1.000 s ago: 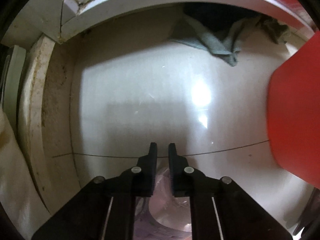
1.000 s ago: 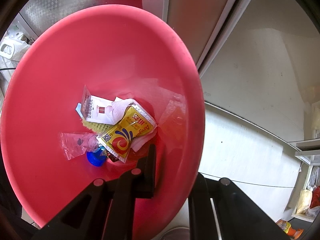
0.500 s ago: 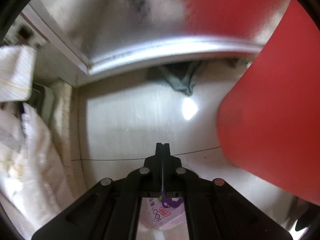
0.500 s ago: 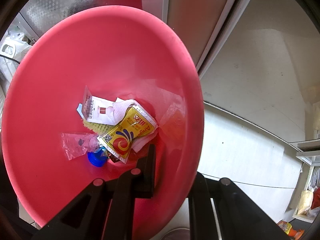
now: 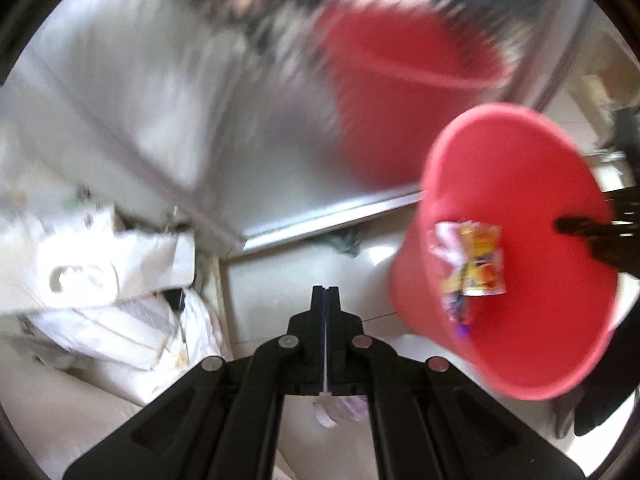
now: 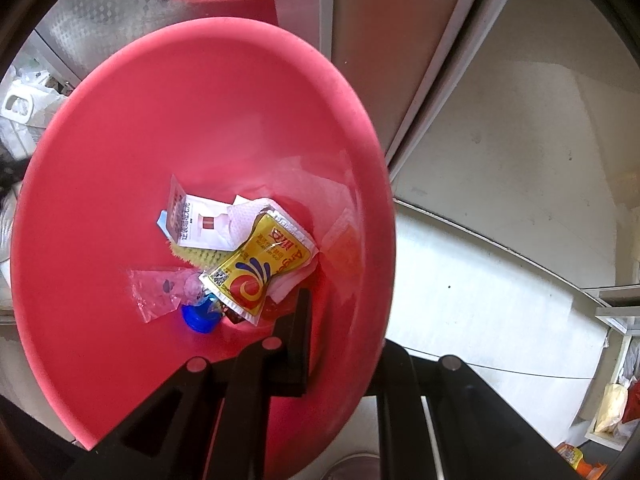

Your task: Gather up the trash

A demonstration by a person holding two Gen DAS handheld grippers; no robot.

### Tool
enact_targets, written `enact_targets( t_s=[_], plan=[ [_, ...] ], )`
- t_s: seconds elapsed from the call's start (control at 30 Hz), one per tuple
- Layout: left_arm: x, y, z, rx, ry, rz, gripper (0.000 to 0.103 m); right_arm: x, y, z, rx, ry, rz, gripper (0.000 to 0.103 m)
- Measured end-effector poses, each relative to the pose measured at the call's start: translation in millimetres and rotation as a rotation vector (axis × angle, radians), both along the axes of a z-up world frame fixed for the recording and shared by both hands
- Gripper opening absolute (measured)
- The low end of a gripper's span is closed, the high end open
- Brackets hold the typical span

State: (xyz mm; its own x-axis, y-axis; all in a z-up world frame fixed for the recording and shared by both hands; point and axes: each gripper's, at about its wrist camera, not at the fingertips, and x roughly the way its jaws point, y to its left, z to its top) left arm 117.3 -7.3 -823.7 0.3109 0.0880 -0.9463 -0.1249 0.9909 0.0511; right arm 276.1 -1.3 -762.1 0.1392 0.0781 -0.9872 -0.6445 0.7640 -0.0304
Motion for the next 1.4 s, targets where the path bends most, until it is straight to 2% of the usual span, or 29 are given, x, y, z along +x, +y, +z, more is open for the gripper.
enact_targets(
  t_s=[0.13, 0.3, 0.33, 0.53, 0.57, 0.63, 0.67, 0.7, 0.73, 0.77, 0.83, 0.9, 0.97, 1.1, 1.2, 1.27, 1.33, 1.4],
  plan=[
    [5.7, -24.1, 21.4, -0.036, -0.008, -0.072, 0.000, 8.7, 24.0, -1.2, -0.006, 0.020, -0.001, 0.010],
    [23.7, -55.6, 3.7, -0.111, 0.026, -0.155, 0.000, 18.9, 43.8, 2.4, 0.014, 0.008, 0.009, 0.009],
    [25.4, -65.3, 9.9, -0.120, 0.040, -0.160, 0.000, 20.5, 46.0, 2.9, 0.019, 0.007, 0.011, 0.009],
    [35.9, -81.2, -8.4, -0.148, 0.054, -0.164, 0.002, 24.3, 75.1, -5.6, -0.003, -0.032, 0.034, 0.009],
    [36.7, -81.7, -9.7, -0.151, 0.049, -0.161, 0.005, 25.5, 77.9, -7.7, -0.015, -0.040, 0.039, 0.009],
    [37.2, -79.4, -9.2, -0.160, 0.035, -0.166, 0.029, 26.4, 72.0, -13.8, -0.028, -0.034, 0.033, 0.009],
    [36.5, -79.0, -7.6, -0.186, 0.021, -0.178, 0.033, 29.8, 75.5, -16.2, -0.033, -0.029, 0.027, 0.009],
    [36.9, -79.2, -7.9, -0.199, 0.013, -0.189, 0.043, 32.7, 79.4, -17.7, -0.033, -0.026, 0.022, 0.008],
    [35.8, -80.3, -6.2, -0.196, 0.007, -0.207, 0.059, 36.1, 85.2, -18.5, -0.021, -0.018, 0.021, 0.008],
    [34.2, -80.7, -1.7, -0.188, -0.001, -0.225, 0.063, 38.0, 89.6, -19.2, -0.015, -0.011, 0.018, 0.008],
    [26.3, -81.4, 10.4, -0.164, -0.043, -0.265, 0.071, 40.5, 68.1, -16.0, -0.016, -0.014, 0.025, 0.008],
    [16.6, -76.4, 28.2, -0.177, -0.097, -0.289, 0.078, 43.5, 73.3, -17.3, -0.024, -0.023, 0.035, 0.007],
    [7.8, -67.5, 40.7, -0.153, -0.115, -0.269, 0.081, 42.8, 74.8, -18.6, -0.025, -0.022, 0.031, 0.007],
    [-14.6, -41.1, 45.5, -0.040, -0.104, -0.181, 0.083, 46.6, 82.8, -19.0, -0.024, -0.017, 0.012, 0.007],
    [-35.3, -6.6, 28.3, 0.012, -0.061, -0.079, 0.083, 47.9, 86.7, -19.7, -0.020, -0.015, 0.002, 0.007],
    [-50.0, 14.3, 13.1, 0.011, -0.018, -0.027, 0.083, 49.5, 94.0, -19.0, -0.017, -0.020, 0.008, 0.007],
    [-61.3, 24.6, -0.2, 0.014, 0.016, -0.013, 0.083, 41.9, 75.5, -17.5, -0.011, -0.023, 0.011, 0.007],
    [-68.5, 27.6, -21.0, 0.029, 0.063, -0.021, 0.083, 41.6, 78.9, -18.4, -0.005, -0.024, 0.013, 0.007]
  ],
)
